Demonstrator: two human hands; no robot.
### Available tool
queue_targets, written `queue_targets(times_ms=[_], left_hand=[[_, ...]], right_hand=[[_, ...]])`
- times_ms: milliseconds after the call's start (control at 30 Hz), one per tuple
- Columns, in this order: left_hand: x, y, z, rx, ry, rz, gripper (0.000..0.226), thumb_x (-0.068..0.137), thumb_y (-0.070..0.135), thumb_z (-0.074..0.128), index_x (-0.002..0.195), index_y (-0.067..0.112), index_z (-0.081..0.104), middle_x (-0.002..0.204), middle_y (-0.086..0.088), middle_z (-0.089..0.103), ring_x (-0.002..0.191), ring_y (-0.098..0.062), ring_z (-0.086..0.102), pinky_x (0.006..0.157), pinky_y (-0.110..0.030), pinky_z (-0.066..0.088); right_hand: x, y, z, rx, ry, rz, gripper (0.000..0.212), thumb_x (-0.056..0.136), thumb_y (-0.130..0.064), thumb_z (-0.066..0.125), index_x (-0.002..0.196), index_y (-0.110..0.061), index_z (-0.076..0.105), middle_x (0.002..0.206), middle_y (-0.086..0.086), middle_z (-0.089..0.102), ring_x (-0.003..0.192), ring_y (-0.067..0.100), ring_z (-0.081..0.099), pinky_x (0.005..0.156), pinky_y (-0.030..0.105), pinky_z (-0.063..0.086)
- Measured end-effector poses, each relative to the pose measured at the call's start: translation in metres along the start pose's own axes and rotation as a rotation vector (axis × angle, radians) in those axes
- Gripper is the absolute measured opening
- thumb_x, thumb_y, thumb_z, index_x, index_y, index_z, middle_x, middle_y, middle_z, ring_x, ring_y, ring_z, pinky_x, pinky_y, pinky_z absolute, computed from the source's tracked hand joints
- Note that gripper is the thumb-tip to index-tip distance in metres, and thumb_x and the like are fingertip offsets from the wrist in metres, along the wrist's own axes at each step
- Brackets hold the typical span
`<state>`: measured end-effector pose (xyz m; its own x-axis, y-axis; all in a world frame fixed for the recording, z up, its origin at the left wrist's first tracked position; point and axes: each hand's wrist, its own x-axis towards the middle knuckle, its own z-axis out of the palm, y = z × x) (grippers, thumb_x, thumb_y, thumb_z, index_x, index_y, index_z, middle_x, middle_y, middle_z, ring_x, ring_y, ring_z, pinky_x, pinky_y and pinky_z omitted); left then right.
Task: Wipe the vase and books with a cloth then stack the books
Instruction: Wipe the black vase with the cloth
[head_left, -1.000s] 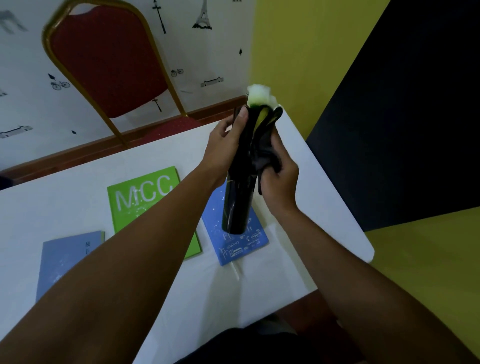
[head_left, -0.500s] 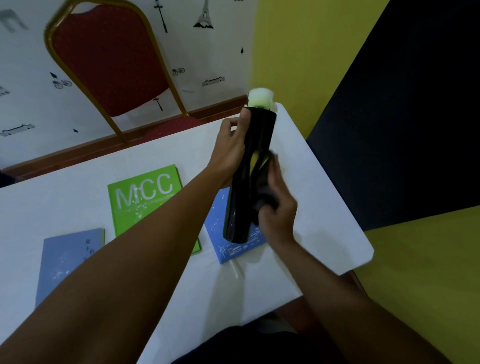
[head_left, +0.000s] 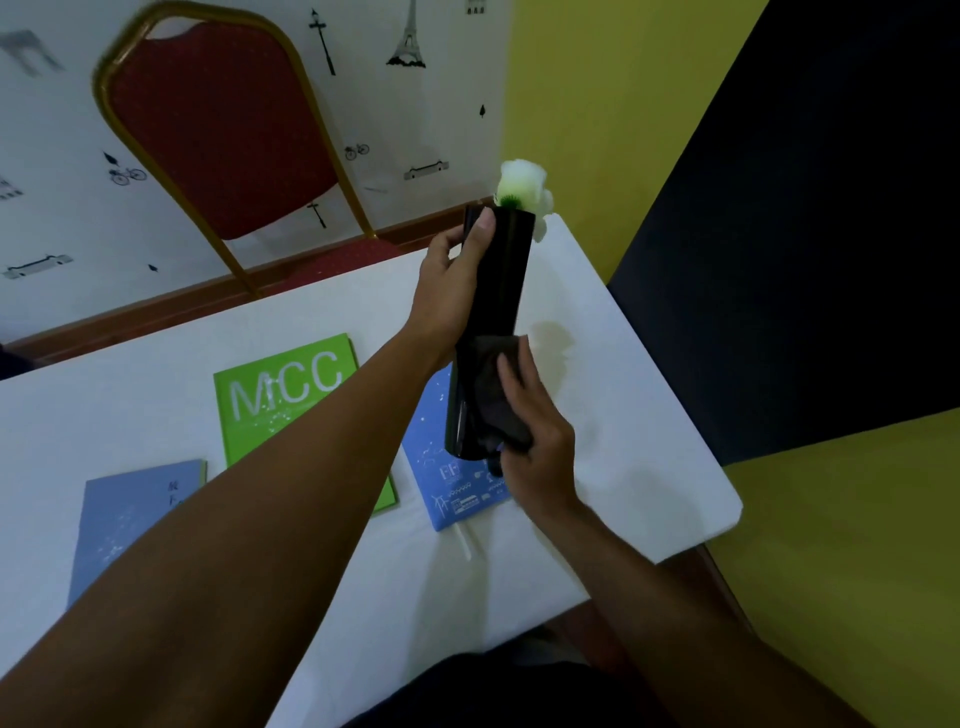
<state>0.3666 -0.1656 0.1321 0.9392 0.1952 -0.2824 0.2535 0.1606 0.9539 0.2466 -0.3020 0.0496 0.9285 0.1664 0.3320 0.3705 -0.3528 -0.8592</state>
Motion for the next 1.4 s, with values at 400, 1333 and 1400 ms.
queue_targets(times_ms=[400,1333,1400], left_hand=[[-0.004,0.006,-0.001,0.03,-0.163,-0.085,0.059,0.098,0.067,0.037,0.121,0.026,0.073,0.114,0.0,0.078,0.107,-0.016,0.073,0.1,-0.042,0.054],[0.007,0.006,-0.003,-0.113,-0.074,-0.076,0.075,0.073,0.04,0.087,0.132,0.005,0.056,0.12,-0.02,0.071,0.101,-0.03,0.075,0.091,-0.048,0.06],[0.006,0.007,0.0,-0.142,-0.093,-0.068,0.064,0.081,0.042,0.081,0.127,0.0,0.063,0.119,-0.025,0.071,0.102,-0.036,0.073,0.096,-0.055,0.057]], right_hand=[[0.104,-0.038,-0.03,0.272,0.157,0.278,0.085,0.075,0.012,0.039,0.154,-0.019,0.047,0.16,0.0,0.047,0.149,0.012,0.043,0.122,0.029,0.037],[-0.034,0.03,-0.015,-0.112,-0.239,-0.142,0.047,0.109,-0.014,0.052,0.15,0.005,0.045,0.168,0.023,0.023,0.156,0.046,0.019,0.124,0.055,0.03],[-0.025,0.025,-0.015,-0.068,-0.184,-0.12,0.048,0.105,-0.003,0.054,0.151,0.005,0.043,0.168,0.026,0.022,0.156,0.043,0.023,0.123,0.053,0.034]])
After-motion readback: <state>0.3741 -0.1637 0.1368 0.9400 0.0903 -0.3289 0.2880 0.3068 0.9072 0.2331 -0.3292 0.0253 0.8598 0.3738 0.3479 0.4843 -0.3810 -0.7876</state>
